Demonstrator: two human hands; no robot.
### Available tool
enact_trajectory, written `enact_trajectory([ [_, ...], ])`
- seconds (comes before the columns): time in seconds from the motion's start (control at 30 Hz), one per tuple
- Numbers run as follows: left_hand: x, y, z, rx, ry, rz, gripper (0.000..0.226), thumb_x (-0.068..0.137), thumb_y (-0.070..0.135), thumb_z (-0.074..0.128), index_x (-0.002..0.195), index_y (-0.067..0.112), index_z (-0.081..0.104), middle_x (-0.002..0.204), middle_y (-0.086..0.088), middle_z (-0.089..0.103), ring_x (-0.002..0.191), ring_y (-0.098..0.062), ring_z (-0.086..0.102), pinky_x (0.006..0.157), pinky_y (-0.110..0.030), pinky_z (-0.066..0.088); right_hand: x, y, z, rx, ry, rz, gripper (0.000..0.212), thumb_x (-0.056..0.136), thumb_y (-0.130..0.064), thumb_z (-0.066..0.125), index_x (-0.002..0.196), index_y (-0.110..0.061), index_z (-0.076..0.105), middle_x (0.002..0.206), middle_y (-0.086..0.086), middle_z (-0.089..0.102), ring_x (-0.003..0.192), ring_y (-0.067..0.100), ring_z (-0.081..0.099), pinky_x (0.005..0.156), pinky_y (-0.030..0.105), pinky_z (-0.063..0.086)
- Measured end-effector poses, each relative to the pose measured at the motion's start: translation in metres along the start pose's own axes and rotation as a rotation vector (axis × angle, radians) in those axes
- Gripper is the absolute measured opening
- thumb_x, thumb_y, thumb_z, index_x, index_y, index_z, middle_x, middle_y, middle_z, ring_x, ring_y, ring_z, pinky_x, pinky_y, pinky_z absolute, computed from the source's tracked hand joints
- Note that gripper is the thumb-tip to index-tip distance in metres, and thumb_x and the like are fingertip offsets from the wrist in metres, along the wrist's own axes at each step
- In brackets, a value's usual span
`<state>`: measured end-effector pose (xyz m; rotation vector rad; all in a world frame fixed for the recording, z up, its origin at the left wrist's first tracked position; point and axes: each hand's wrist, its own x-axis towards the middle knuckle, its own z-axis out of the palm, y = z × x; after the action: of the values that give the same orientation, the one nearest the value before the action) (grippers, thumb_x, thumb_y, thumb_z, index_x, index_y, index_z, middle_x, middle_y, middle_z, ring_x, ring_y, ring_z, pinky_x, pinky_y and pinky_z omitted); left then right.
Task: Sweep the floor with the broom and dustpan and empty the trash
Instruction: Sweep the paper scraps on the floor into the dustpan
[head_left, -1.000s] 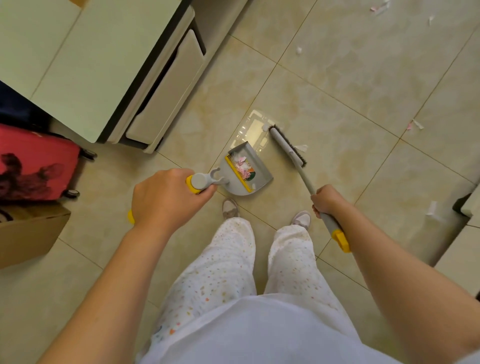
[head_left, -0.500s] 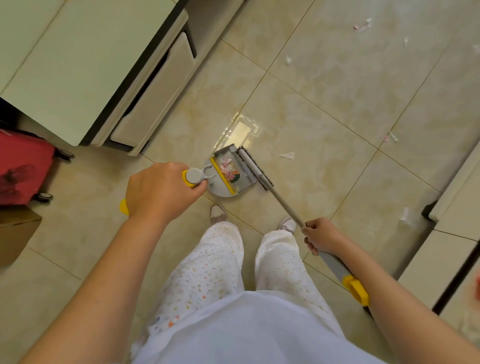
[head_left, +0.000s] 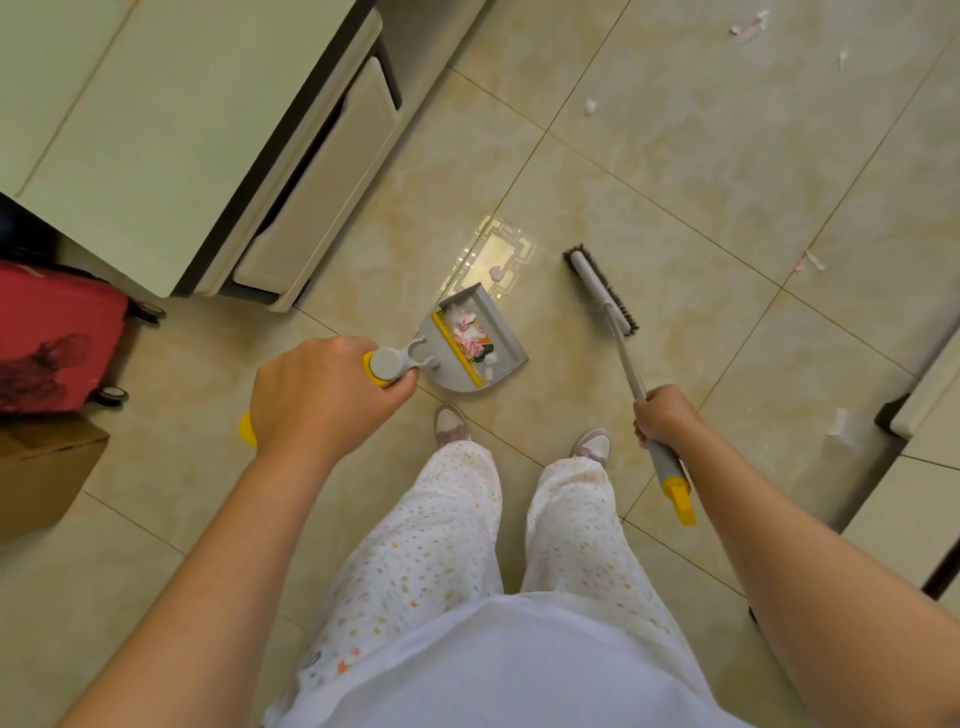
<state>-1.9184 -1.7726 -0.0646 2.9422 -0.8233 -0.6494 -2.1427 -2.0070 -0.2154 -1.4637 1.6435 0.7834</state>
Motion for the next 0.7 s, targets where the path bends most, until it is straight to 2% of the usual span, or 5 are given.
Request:
enact_trajectory([
  [0.17,0.003,0.003,0.001,0.003,0.007,-0.013,0.050,0.078,0.056,0.060,0.054,0.014,0.052,0.046,0.001,0.048,0.047,-0.024,0.048,0.044,-0.024,0.032,-0.017,-0.013,0.024,0.080,-0.133,-0.018,0.017,0.094,-0.005,0.042,0.097,0.006,0.055,0.068,0.016,0.055,0.052,0.024,0.049,0.058,0.035,0.050],
  [0.33,0.001,0.001,0.001,0.010,0.005,-0.001,0.049,0.079,0.057,0.060,0.054,0.015,0.053,0.046,0.001,0.048,0.046,-0.022,0.048,0.044,-0.022,0.029,-0.029,-0.029,0.041,-0.241,-0.163,-0.100,0.017,0.092,-0.005,0.042,0.105,0.001,0.052,0.087,0.018,0.057,0.054,0.022,0.051,0.045,0.026,0.040],
  [0.47,0.001,0.000,0.001,0.007,0.005,0.006,0.050,0.079,0.057,0.060,0.053,0.016,0.052,0.046,0.002,0.048,0.046,-0.022,0.048,0.044,-0.022,0.029,-0.041,-0.033,0.054,-0.393,-0.188,-0.105,0.010,0.089,-0.001,0.045,0.098,-0.004,0.046,0.090,0.016,0.057,0.074,0.030,0.060,0.064,0.036,0.053],
  [0.57,0.000,0.000,0.001,-0.001,0.014,0.010,0.050,0.080,0.057,0.060,0.053,0.016,0.052,0.045,0.002,0.047,0.044,-0.021,0.045,0.043,-0.020,0.026,-0.053,-0.025,0.060,-0.416,-0.238,-0.109,0.007,0.089,0.001,0.047,0.094,-0.002,0.045,0.080,0.015,0.053,0.073,0.030,0.055,0.061,0.032,0.047],
  [0.7,0.003,0.002,0.001,0.015,0.022,0.010,0.051,0.080,0.059,0.057,0.053,0.015,0.052,0.045,0.002,0.047,0.043,-0.018,0.043,0.044,-0.020,0.023,-0.070,-0.008,0.063,-0.442,-0.298,-0.120,0.010,0.092,-0.005,0.046,0.083,-0.005,0.041,0.087,0.014,0.056,0.074,0.028,0.056,0.070,0.036,0.055],
])
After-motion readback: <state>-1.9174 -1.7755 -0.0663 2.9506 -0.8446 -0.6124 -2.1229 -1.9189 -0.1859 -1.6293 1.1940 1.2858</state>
